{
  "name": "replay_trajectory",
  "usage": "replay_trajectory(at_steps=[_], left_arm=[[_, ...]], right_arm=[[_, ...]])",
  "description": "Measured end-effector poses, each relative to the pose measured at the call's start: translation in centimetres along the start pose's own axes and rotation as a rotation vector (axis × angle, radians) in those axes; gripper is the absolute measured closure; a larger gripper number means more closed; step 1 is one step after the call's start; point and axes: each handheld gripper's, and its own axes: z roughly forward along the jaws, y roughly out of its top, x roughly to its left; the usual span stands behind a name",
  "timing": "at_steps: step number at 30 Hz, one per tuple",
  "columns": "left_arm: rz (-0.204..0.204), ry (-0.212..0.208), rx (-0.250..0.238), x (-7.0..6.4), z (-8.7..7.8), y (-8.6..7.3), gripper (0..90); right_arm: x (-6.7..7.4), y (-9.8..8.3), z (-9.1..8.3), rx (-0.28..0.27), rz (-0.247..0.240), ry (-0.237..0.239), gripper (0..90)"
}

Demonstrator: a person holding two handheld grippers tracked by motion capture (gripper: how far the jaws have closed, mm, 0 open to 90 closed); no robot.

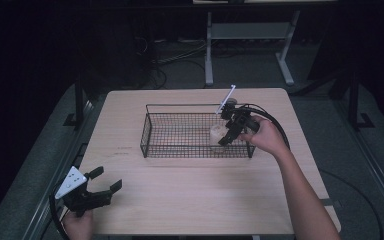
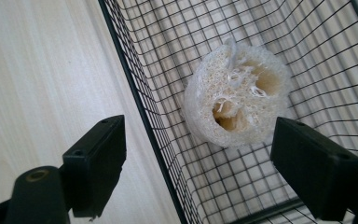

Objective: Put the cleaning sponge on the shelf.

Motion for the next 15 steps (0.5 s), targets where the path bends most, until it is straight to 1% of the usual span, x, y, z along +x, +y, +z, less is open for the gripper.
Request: replay_trajectory(at_steps=[1,2,3,5,7,11,13,15], left_arm=[[-0.002,0.001,0.0,0.0,0.0,0.0,13.8],[-0.001,0.0,-0.003,0.0,0.0,0.0,13.8],[0.001,-0.001,-0.003,0.0,0.0,0.0,13.8],[0.003,0.001,0.0,0.0,0.0,0.0,13.8],[0.003,-0.002,0.002,0.0,0.1,0.0,13.8],[0.003,-0.001,0.002,0.0,0.1,0.0,13.8],[0.004,-0.001,0.002,0.0,0.1,0.0,13.8],[0.006,-0.001,0.0,-0.1,0.1,0.0,13.8]], right_arm=[[0.1,0.0,-0.2,-0.004,-0.005,-0.009,17.8],[0.2,-0.1,-0.4,-0.012,-0.008,-0.008,17.8],[0.3,-0.1,-0.5,-0.016,-0.007,0.002,17.8],[0.6,-0.2,-0.9,-0.018,-0.01,-0.003,17.8],[0.8,-0.3,-1.1,-0.02,-0.014,0.006,17.8],[1.4,-0.5,-1.4,-0.011,-0.031,-0.013,17.8],[1.6,-0.6,-1.6,-0.021,-0.029,-0.007,17.7],[1.9,-0.8,-1.6,-0.021,-0.026,0.007,16.1]])
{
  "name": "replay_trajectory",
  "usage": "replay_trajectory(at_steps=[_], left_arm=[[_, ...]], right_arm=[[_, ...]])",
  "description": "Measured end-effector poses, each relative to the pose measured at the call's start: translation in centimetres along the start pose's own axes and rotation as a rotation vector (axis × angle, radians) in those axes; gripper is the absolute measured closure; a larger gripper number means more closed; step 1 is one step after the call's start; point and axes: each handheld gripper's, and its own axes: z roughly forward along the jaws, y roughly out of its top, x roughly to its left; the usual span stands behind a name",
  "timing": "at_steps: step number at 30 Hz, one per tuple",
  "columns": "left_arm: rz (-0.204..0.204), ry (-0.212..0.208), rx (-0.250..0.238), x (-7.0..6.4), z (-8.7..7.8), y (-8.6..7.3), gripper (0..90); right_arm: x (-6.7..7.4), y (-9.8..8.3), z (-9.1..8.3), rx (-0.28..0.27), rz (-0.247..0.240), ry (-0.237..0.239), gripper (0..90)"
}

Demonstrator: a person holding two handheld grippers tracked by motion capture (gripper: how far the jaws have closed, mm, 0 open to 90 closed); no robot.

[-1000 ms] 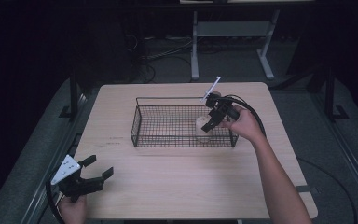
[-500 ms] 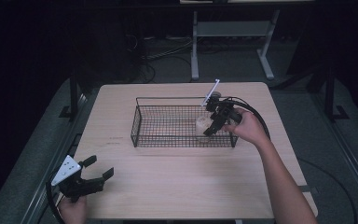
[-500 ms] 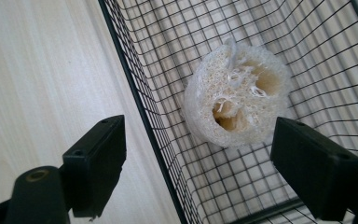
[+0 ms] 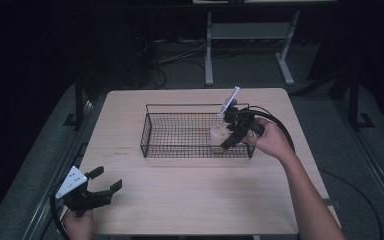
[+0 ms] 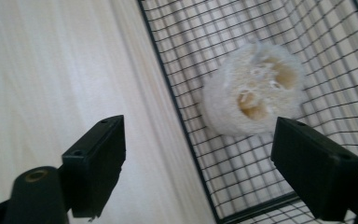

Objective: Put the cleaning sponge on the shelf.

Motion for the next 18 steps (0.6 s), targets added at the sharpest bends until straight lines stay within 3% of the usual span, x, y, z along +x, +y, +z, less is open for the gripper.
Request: replay_trajectory(at_steps=[9,18], left_arm=[[0.002,-0.001,0.007,-0.1,0.1,0.0,13.8],[0.002,0.001,0.008,-0.1,0.1,0.0,13.8]], right_arm=[[2.1,-0.2,-0.1,0.007,-0.043,-0.006,15.0],[2.6,-1.2,0.1,-0.011,-0.04,0.005,15.0]])
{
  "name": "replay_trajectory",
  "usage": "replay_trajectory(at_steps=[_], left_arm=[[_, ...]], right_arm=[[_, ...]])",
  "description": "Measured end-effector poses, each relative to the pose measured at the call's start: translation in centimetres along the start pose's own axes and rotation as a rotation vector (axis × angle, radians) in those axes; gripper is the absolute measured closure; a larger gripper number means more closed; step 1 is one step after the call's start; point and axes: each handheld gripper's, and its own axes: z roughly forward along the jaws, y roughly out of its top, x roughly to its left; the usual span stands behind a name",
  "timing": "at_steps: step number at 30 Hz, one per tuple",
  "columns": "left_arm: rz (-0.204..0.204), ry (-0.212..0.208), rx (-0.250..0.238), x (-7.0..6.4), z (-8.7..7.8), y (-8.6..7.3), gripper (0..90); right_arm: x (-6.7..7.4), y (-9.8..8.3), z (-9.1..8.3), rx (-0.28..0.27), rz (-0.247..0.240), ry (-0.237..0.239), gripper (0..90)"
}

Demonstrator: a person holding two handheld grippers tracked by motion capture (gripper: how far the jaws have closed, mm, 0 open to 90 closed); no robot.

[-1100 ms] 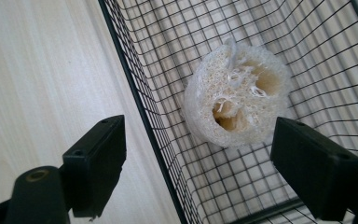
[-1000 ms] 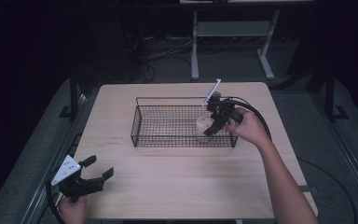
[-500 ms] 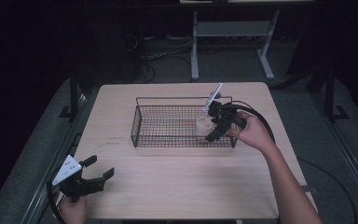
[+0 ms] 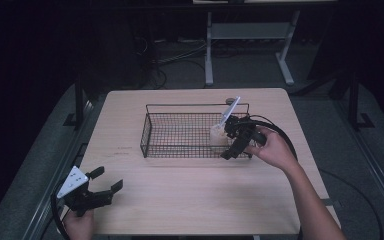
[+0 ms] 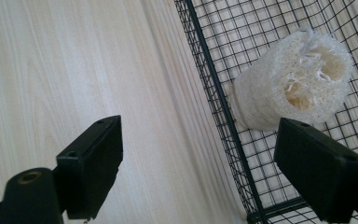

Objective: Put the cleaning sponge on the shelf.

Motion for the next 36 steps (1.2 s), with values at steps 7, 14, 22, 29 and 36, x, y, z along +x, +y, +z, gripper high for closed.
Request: replay_trajectory(at_steps=[7,14,22,29,36], left_arm=[[0.002,0.001,0.0,-0.1,0.0,0.0,13.8],[0.005,0.0,0.0,-0.1,0.0,0.0,13.8],[0.003,-0.002,0.002,-0.1,0.1,0.0,13.8],[0.0,-0.002,0.001,-0.1,0.0,0.0,13.8],[-0.003,-0.001,0.0,-0.1,0.0,0.0,13.8]], right_arm=[[0.9,-0.1,0.0,0.007,-0.013,0.008,15.0],[1.7,-0.6,0.0,-0.014,-0.03,-0.004,15.3],[2.3,-1.3,0.2,-0.009,-0.036,-0.006,15.3],[3.0,-1.9,0.5,-0.007,-0.043,0.0,15.4],[3.6,-2.8,0.8,-0.015,-0.044,-0.001,15.3]])
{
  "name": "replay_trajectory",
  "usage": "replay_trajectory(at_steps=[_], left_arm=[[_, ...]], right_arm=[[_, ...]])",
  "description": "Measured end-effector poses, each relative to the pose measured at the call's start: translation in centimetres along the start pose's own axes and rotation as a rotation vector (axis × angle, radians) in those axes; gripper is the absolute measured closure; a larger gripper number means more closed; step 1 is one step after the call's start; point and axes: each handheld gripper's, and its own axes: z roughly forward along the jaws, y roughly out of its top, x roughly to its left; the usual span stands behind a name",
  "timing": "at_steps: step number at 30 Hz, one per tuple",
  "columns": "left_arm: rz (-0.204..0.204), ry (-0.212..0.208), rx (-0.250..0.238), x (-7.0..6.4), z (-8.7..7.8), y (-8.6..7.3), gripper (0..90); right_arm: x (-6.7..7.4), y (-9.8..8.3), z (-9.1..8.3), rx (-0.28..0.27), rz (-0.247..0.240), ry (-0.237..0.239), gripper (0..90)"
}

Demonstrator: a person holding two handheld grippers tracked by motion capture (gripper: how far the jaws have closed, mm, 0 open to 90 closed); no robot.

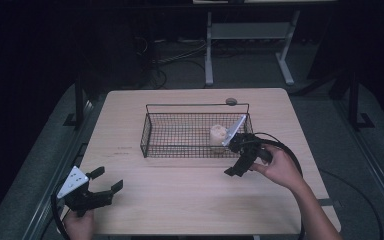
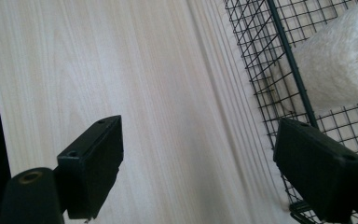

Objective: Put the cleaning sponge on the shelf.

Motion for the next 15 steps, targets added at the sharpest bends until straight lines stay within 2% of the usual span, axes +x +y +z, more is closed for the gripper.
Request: replay_trajectory(at_steps=[15], left_arm=[[0.005,-0.001,-0.001,-0.1,0.0,0.0,13.8]], right_arm=[[0.8,-1.7,0.8,-0.005,0.001,0.02,15.3]])
